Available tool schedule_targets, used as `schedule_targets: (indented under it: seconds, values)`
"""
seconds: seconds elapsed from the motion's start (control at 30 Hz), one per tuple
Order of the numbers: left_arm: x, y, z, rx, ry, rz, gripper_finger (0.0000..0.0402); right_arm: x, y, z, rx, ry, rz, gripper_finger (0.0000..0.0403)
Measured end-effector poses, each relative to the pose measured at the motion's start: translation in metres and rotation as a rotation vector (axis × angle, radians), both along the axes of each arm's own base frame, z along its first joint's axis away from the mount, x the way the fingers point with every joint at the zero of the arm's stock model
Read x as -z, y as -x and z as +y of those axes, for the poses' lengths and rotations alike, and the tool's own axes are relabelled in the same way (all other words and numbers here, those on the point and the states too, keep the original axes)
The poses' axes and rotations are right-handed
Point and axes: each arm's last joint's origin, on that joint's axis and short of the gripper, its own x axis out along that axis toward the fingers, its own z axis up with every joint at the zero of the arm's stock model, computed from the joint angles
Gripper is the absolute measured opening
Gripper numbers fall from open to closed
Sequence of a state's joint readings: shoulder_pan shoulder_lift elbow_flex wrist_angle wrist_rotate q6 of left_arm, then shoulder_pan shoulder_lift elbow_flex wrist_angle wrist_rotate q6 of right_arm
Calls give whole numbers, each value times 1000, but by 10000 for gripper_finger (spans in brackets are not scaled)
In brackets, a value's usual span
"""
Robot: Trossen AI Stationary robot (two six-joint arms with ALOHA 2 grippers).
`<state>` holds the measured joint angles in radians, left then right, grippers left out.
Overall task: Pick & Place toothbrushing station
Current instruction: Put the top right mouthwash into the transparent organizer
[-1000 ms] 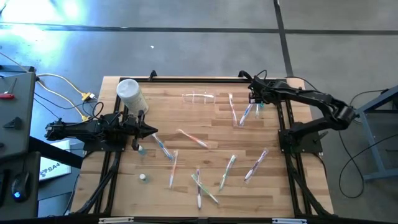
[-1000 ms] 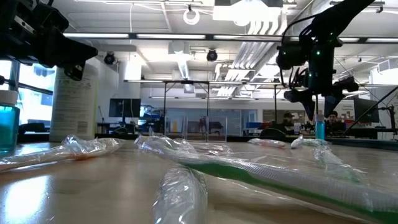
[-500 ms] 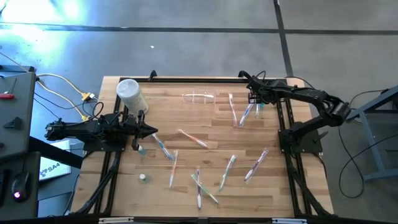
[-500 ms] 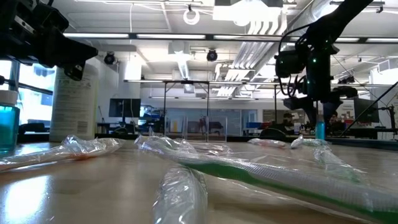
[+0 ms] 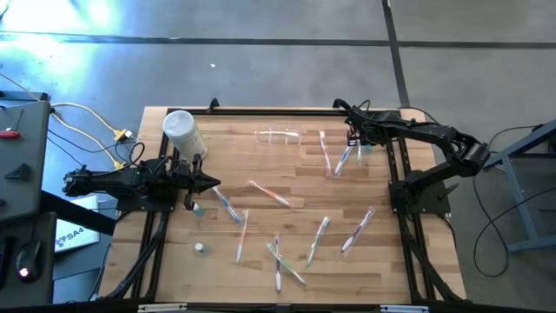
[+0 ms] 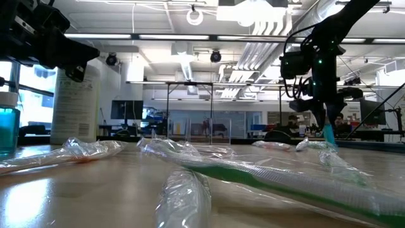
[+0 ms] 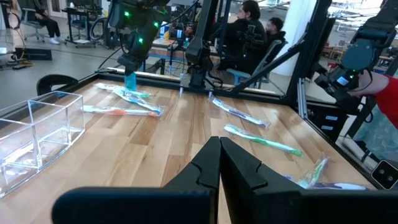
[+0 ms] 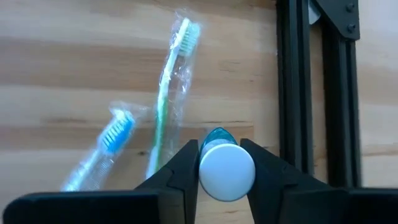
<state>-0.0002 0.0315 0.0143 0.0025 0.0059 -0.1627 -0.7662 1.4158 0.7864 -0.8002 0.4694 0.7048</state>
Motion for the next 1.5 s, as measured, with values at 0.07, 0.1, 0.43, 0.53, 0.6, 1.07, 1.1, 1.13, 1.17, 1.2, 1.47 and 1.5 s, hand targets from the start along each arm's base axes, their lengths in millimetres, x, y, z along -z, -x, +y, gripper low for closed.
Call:
schedule_targets:
  seconds: [0.07,0.1,0.43,0.53,0.6,1.07,1.1,1.13,1.17,1.2,1.47,1.5]
  values:
    - [0,0,0,0,0,0,8,0,1,1,-27,-19,25,91]
    - [0,0,0,0,0,0,8,0,2,2,-39,-27,37,91]
    - [0,0,0,3,0,0,8,-20,-4,24,-199,8,16,91]
    - [0,0,0,3,0,0,8,-33,-3,37,-252,36,-15,91]
    - [0,0,0,3,0,0,8,-41,-2,46,-290,49,-51,91]
    - [-1,0,0,2,-53,-9,8,-100,-21,94,-743,239,-463,91]
    - [-1,0,0,-1,-53,-9,8,-107,-24,96,-780,264,-480,91]
    - [-1,0,0,-1,-53,-10,8,-114,-27,98,-808,290,-500,91]
    - [-1,0,0,-1,-53,-9,8,-121,-30,99,-832,314,-521,91]
    - [-1,0,0,-1,-53,-10,8,-128,-33,101,-850,335,-545,91]
    - [-1,0,0,0,-61,-6,8,-174,-58,105,-1006,498,-593,91]
    - [0,0,0,0,-61,-4,8,-177,-62,104,-1021,518,-599,93]
